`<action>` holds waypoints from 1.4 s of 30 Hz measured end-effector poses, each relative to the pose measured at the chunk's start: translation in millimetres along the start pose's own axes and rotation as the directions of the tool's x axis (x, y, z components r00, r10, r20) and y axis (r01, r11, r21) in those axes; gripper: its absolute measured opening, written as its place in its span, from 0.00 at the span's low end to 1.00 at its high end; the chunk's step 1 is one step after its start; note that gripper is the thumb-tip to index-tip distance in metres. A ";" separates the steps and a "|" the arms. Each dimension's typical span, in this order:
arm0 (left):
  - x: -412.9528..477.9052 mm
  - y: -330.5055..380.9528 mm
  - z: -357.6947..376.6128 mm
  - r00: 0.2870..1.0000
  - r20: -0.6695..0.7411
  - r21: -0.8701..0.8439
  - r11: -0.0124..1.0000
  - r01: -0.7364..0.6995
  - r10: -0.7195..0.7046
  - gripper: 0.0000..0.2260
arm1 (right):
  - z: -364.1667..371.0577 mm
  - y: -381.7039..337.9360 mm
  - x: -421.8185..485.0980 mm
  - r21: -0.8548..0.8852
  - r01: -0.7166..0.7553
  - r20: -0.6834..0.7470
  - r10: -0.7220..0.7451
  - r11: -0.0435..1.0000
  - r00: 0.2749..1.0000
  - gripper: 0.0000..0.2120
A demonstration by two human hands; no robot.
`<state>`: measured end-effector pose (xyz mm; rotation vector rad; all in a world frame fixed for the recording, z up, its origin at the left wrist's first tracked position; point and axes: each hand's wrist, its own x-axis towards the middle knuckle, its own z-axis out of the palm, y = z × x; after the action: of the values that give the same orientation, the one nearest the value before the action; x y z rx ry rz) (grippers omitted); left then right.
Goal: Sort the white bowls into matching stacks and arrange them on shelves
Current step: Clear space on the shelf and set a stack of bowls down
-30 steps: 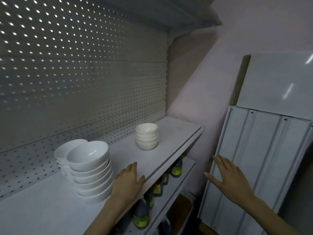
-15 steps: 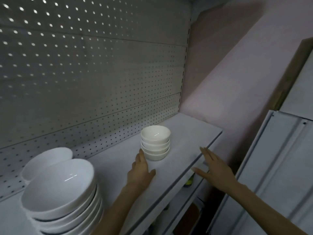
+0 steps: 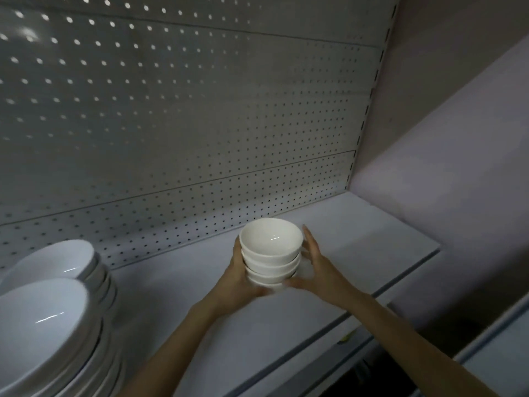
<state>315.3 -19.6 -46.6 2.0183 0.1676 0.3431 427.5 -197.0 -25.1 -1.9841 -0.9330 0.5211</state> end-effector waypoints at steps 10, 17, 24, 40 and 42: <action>4.5 0.6 4.3 0.988 -0.006 0.003 0.988 0.154 -0.154 0.56 | 0.4 40.5 40.7 0.184 0.146 0.192 -0.181 0.972 0.965 0.64; -1.4 7.5 14.3 0.975 -0.110 -0.028 0.982 0.189 -0.191 0.55 | -4.6 46.7 48.1 0.239 0.227 0.189 -0.275 0.944 0.943 0.63; -20.0 29.0 22.3 0.953 -0.208 -0.073 0.975 0.210 -0.221 0.54 | -10.8 38.9 43.3 0.305 0.278 0.254 -0.359 0.911 0.898 0.62; -100.3 135.9 -26.8 0.835 -0.546 -0.049 0.998 0.047 -0.066 0.48 | -18.3 -91.6 14.8 0.434 0.490 0.182 -0.606 0.756 0.774 0.59; -118.4 147.5 -35.6 0.818 -0.573 -0.042 0.999 0.026 -0.045 0.47 | -10.5 -110.1 4.2 0.450 0.509 0.172 -0.630 0.734 0.757 0.59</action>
<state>187.2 -87.9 79.8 1.8206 0.5723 0.9253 391.3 -160.6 73.0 -1.1781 -1.4616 0.6054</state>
